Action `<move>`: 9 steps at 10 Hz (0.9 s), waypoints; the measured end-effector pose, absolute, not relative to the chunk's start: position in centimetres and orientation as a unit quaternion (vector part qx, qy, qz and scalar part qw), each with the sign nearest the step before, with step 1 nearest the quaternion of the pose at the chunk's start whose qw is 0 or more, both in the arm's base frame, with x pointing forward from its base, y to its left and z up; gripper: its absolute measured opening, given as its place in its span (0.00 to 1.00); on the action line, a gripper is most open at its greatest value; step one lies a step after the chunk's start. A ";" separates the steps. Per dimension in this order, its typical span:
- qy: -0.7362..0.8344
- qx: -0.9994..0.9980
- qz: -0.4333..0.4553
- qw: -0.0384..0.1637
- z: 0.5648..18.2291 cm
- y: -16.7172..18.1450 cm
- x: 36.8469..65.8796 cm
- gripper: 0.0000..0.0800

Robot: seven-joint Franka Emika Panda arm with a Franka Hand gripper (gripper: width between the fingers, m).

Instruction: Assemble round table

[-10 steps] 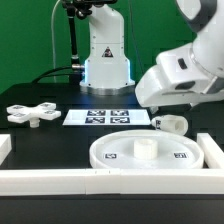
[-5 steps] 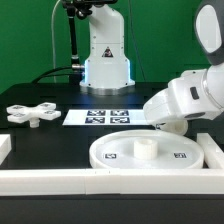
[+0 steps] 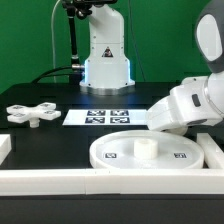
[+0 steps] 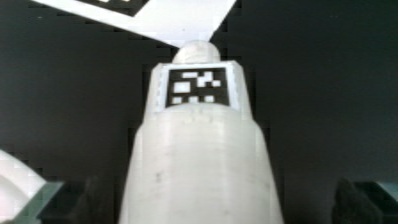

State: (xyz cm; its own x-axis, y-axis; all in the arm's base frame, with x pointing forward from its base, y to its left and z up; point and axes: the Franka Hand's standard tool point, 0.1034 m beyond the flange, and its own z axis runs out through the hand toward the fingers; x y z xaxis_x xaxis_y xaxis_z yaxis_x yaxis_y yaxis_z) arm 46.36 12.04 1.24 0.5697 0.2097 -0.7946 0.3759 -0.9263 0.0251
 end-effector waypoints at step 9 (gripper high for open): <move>0.191 0.878 -0.432 0.082 3.9 11.6 47.4 0.51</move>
Offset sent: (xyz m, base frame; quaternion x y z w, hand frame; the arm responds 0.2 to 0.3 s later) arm -0.0001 -0.0015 -0.0018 0.0008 0.0078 -0.0048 1.0000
